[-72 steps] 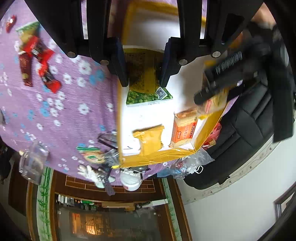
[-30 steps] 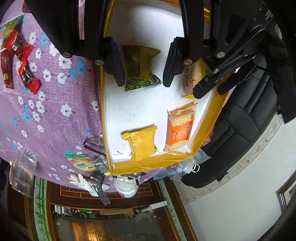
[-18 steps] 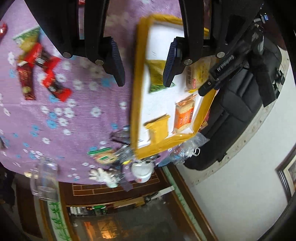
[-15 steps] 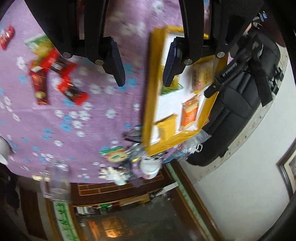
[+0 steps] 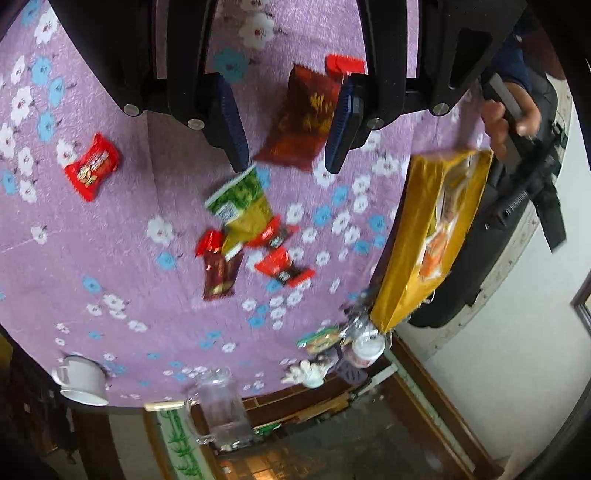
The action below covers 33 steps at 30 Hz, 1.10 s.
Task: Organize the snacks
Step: 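Grasp the red-brown candy pack with the right tool while the left tool grasps a red candy, then lift the red-brown candy pack with the right tool while the left tool lifts the red candy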
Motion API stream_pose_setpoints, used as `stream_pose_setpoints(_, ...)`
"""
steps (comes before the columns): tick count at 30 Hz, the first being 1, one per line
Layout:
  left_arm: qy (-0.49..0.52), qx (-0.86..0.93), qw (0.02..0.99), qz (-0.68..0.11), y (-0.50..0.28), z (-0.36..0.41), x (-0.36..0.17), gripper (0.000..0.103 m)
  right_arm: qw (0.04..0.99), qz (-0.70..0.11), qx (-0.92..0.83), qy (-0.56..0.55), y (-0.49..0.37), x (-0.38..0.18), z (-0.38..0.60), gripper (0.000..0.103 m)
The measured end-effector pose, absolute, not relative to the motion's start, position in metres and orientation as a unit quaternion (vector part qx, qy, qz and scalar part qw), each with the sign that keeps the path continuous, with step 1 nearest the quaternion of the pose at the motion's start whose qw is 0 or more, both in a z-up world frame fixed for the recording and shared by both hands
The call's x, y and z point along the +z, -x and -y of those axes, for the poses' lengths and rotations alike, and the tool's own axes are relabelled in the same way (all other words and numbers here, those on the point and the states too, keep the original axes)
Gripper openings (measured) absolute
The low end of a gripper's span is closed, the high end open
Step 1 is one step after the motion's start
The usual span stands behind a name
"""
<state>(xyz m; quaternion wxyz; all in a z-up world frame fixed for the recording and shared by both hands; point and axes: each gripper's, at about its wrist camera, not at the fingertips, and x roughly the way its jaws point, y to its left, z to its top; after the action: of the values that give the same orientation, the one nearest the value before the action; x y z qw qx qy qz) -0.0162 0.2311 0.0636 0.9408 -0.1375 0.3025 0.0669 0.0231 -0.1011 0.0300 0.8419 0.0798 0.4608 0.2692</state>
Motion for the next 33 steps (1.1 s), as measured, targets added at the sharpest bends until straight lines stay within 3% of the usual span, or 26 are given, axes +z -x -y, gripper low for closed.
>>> stream_pose_setpoints(5,0.129,0.018,0.941,-0.312,0.019,-0.206,0.077,0.073,0.840,-0.473,0.267,0.003,-0.011,0.019,0.068,0.046)
stream_pose_setpoints(10,0.120,-0.048,0.931,-0.342,0.022,-0.172,0.082,0.073,0.853,-0.462,0.233,0.066,-0.004,0.007,0.060,0.038)
stream_pose_setpoints(18,0.049,-0.184,0.876,-0.444,0.027,-0.075,0.061,0.073,0.870,-0.460,0.179,-0.018,-0.027,0.009,0.102,0.037)
stream_pose_setpoints(25,0.005,-0.174,0.842,-0.511,0.022,-0.026,0.015,0.071,0.866,-0.463,0.185,-0.041,-0.031,0.009,0.110,0.037)
stream_pose_setpoints(32,-0.067,-0.116,0.875,-0.465,0.021,-0.011,0.013,0.028,0.866,-0.456,0.199,-0.041,-0.025,0.013,0.108,0.038)
stream_pose_setpoints(33,-0.067,-0.114,0.876,-0.464,0.018,-0.012,0.013,0.027,0.867,-0.455,0.200,-0.040,-0.024,0.013,0.108,0.038)
